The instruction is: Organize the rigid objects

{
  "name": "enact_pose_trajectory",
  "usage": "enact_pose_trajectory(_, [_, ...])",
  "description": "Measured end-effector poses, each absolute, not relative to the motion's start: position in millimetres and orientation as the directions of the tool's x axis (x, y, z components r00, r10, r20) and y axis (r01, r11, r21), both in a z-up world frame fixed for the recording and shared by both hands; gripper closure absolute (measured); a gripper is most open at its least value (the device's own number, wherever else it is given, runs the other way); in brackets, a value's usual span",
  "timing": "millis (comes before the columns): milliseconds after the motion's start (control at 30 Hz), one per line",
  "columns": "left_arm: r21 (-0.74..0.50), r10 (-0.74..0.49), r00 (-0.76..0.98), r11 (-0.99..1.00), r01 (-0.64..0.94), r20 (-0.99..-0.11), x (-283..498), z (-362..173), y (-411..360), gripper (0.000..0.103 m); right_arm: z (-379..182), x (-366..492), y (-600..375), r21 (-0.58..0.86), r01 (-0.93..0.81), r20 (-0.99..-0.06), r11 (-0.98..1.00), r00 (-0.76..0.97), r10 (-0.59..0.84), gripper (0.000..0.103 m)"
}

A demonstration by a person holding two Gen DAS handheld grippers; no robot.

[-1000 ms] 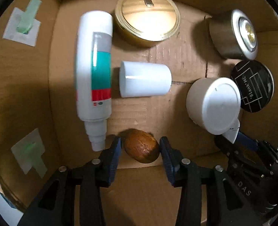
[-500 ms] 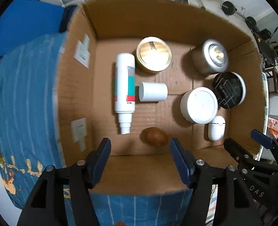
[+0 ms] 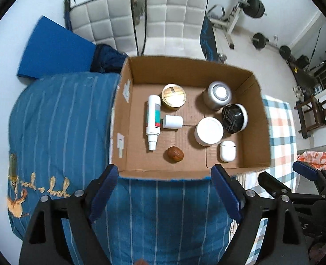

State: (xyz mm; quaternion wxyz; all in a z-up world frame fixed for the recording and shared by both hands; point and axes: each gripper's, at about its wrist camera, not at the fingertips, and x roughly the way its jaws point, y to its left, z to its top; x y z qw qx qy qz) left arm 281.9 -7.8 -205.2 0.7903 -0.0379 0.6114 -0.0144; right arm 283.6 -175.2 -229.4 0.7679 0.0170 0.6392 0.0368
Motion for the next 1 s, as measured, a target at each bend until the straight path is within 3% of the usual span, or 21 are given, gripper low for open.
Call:
enact_pose_trajectory(467, [-0.095,-0.070,0.475,0.995,-0.028,-0.877,170.9,-76.6,-13.4,0.017,-91.7,157.0,-205.6,0.119,-0.050,-0.919,0.992,0.373,0.129,0.000])
enact_pose_trajectory(1000, [-0.046,-0.049,0.580,0.999,0.020,-0.813,104.9,-16.7,-29.2,0.017,10.6,87.2,-216.7,0.062,-0.042,-0.817,0.997,0.571,0.075,0.000])
